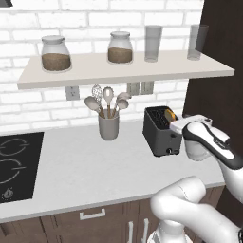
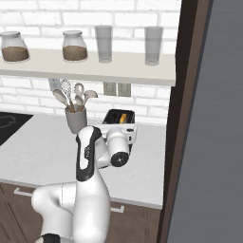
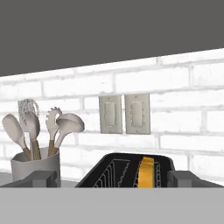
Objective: Start the toaster. Once the lever pops up, take the bread to the plate on the dining counter.
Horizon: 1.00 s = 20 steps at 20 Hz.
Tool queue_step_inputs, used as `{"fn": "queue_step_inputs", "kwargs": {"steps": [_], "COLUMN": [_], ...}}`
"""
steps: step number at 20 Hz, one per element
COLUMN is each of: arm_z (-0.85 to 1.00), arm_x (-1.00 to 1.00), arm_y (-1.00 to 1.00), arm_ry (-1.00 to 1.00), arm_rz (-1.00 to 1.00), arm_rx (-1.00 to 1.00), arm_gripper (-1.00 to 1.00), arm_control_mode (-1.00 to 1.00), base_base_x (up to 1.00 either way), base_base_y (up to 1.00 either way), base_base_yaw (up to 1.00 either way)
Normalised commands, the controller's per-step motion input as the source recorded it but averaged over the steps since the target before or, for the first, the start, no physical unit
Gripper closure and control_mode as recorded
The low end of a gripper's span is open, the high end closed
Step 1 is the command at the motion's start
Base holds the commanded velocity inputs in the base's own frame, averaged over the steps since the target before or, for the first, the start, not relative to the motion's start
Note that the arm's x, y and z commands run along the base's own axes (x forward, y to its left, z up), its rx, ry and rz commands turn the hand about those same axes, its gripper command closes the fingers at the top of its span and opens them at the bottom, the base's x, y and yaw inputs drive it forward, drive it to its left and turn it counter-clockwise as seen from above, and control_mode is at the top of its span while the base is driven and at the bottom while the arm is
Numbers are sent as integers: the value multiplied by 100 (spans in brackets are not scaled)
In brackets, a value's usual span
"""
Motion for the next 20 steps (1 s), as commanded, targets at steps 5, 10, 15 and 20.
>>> {"fn": "queue_step_inputs", "kwargs": {"steps": [5, 10, 15, 20], "arm_z": [-3, 0, 0, 0], "arm_x": [21, 16, 19, 8], "arm_y": [4, 0, 4, 1], "arm_ry": [3, 5, 7, 1], "arm_rz": [0, 0, 0, 0], "arm_rx": [0, 0, 0, 0], "arm_gripper": [-100, -100, -100, -100], "arm_control_mode": [-100, -100, -100, -100], "base_base_x": [0, 0, 0, 0], "base_base_y": [0, 0, 0, 0], "base_base_yaw": [0, 0, 0, 0]}}
